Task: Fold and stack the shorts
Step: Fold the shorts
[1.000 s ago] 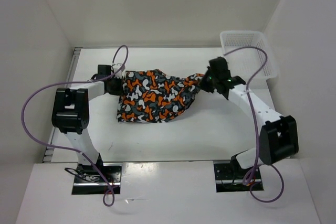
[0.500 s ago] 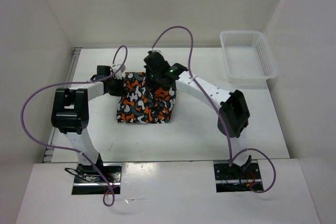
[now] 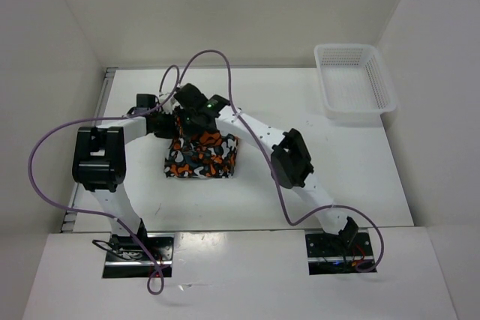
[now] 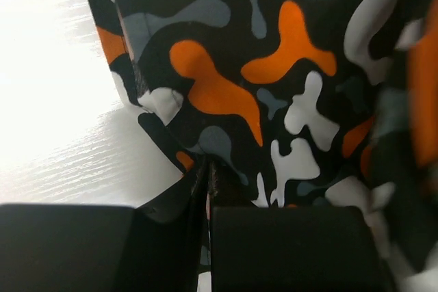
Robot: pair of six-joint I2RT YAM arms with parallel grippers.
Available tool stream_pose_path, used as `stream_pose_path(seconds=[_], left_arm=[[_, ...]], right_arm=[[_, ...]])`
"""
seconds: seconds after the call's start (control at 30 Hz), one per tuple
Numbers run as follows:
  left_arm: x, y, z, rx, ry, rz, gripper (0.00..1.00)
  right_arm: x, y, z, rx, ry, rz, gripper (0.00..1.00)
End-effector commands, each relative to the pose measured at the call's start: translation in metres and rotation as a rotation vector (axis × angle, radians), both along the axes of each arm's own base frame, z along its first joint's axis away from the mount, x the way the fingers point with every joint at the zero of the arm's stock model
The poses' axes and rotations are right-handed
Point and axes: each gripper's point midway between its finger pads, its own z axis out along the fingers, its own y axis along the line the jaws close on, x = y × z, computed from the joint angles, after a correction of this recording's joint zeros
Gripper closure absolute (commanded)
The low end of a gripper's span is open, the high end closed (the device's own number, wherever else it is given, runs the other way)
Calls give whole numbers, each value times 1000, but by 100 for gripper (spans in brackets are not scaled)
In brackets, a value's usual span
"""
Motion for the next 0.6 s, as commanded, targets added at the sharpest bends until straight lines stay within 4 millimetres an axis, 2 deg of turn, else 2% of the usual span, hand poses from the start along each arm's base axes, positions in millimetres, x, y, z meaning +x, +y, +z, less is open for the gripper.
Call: stream_pose_path(seconds=[0.0,0.07,0.1,0.13,0.17,0.2,0.27,0.33,0.37,0.4,0.43,0.5,0.53,0.57], left_arm=[[-18,0,-12,-14,74,-8,92],[-19,4,-10,-14,74,3,92],[-19,4,-10,-14,74,3,92],[-15,8,-7,-14,65,14,92],[-17,8,-8,-15,74,14,92],[-16,8,-4,-14,63,14,92],[-15,13,0,-14,52,24,92],[-16,16,3,-14,54,34,92],[-15,16,5,-15,57,34,92],[-16,20,8,-15,54,43,92],[-12,25,12,-14,43,53,89],[-11,30,24,-14,26,67,84],[-10,30,28,-13,15,67,81],[-8,37,41,-11,-9,82,67]], right_arm=[[-28,31,12,19,-6,112,99],[-34,33,8,-4,4,129,97],[-26,39,14,6,-23,115,90],[-23,39,17,5,-26,96,79],[-24,27,14,-49,-14,76,41],[-18,32,28,-12,-45,52,30],[-21,29,33,-10,-38,45,17],[-15,23,47,-15,-78,13,13],[-18,23,46,-29,-82,12,13],[-17,20,58,-20,-101,0,12],[-16,19,72,3,-116,-15,12],[-20,13,79,-17,-130,-28,12],[-21,11,93,3,-143,-29,12],[-27,9,95,-11,-143,-27,12]])
